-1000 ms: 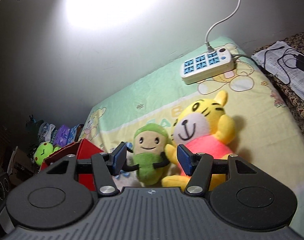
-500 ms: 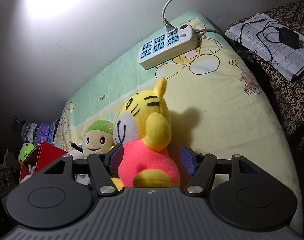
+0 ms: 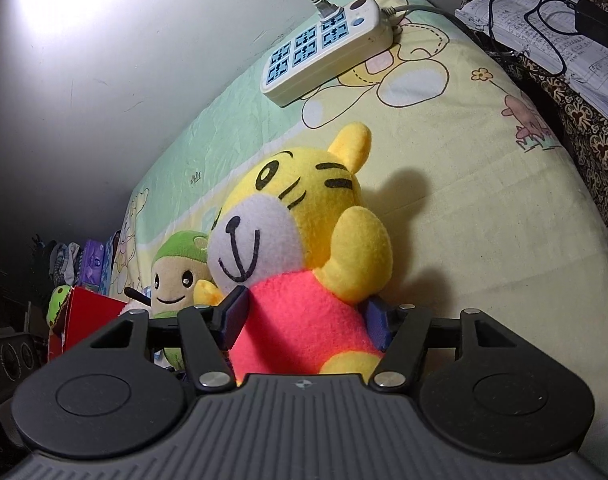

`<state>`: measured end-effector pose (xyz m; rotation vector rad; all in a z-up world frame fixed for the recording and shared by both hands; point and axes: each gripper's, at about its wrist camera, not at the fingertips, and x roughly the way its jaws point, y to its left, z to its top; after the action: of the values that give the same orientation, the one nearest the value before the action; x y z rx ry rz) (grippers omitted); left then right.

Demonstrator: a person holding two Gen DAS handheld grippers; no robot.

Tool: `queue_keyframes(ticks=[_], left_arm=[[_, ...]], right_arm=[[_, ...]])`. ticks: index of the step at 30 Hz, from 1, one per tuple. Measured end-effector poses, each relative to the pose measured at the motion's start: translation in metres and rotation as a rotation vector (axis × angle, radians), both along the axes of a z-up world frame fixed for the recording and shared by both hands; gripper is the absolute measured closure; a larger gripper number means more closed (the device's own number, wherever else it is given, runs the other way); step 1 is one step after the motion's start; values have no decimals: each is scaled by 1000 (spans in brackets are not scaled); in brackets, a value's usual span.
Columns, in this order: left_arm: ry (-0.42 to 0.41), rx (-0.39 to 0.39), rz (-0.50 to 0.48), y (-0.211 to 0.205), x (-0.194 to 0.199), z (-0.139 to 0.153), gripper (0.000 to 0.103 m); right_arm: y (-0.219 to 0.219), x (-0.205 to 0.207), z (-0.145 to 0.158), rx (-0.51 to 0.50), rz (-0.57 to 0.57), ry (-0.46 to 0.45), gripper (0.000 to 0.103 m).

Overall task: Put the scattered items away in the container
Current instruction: 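Close the right gripper on the tiger's body and lift it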

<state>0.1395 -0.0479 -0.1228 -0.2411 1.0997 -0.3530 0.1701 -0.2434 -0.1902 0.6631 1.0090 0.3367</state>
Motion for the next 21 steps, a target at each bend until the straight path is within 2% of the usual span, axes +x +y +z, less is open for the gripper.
queue_keyframes(ticks=[6, 9, 21], left_arm=[[-23, 22, -37, -10, -6, 4, 35], [-30, 20, -57, -13, -11, 7, 39], [-133, 58, -153, -28, -65, 44, 42]], right_arm=[[-5, -9, 5, 4, -1, -6, 56], [-7, -14, 7, 5, -7, -3, 59], [-11, -60, 43, -2, -10, -54, 59]])
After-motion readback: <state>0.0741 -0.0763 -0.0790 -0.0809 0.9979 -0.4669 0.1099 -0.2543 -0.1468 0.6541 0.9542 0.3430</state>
